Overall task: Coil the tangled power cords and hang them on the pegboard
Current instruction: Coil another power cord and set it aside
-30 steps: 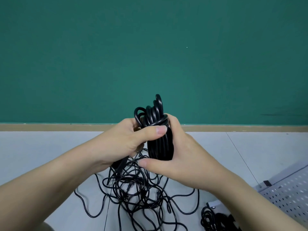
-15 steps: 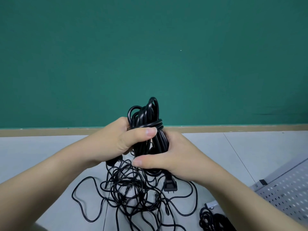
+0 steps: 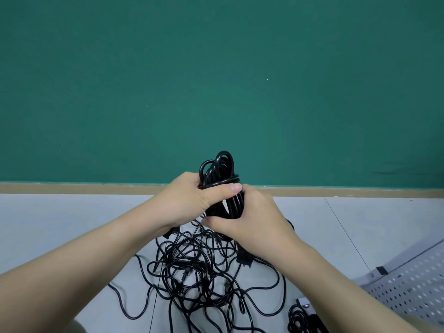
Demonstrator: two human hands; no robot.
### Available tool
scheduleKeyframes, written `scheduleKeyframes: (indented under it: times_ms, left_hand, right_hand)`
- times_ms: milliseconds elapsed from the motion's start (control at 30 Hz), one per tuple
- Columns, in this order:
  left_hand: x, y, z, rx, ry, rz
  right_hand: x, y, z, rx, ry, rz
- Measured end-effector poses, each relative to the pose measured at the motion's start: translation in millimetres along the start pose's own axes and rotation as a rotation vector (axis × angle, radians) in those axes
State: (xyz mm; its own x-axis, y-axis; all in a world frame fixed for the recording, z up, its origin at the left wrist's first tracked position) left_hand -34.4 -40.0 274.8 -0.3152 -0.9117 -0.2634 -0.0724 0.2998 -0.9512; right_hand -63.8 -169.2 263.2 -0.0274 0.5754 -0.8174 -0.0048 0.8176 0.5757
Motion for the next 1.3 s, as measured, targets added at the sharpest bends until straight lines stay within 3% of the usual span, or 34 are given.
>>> scheduleKeyframes:
  times_ms: [133, 267, 400, 533, 767, 1033, 1133, 1300]
  left_hand:
    - [4.9, -4.3, -8.7, 0.017, 0.118, -0.049]
    - [7.5, -9.3, -16.5, 0.085, 0.265, -0.133]
    - [10.9, -17.2, -25.0, 0.144, 0.421, -0.204]
    - [9.4, -20.7, -28.8, 0.172, 0.540, -0.193]
    - [3.3, -14.3, -21.8, 0.137, 0.523, -0.164]
    - [2.2, -19.5, -14.7, 0.222, 0.330, -0.107]
    - [3.4, -16.5, -7.0, 0.261, 0.268, 0.001]
    - [5.3, 0.9, 7.7, 0.125, 0.106, 0.173]
  right_hand:
    - [3.5, -0.6, -4.8, -0.095, 0.227, 0.224]
    - [8.5, 5.2, -16.3, -0.044, 0.551, 0.845]
    - [28.3, 27.1, -34.2, -0.128, 0.880, 1.194]
    - [31.6, 39.1, -38.8, -0.213, 0.975, 1.340]
    - [39.0, 41.7, -31.0, -0.117, 0.777, 1.352]
    - [20.6, 40.0, -25.7, -0.036, 0.512, 1.052]
    - [13.0, 36.1, -16.4, -0.091, 0.380, 0.839]
    - [14.7, 15.8, 2.6, -0.092, 0.159, 0.565]
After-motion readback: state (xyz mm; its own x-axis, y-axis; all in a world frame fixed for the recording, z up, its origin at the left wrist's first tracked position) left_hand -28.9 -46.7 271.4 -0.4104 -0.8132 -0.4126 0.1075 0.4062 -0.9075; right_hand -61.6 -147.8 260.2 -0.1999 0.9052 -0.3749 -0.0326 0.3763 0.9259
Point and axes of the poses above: each hand's wrist, its own z-axis towards the middle knuckle, its own x-axis out of the palm, y = z × x, the point moved 8 cm from there along z, towards the middle knuckle, and after that the axes turned 9 degrees about -z, right-handed, at the moved point
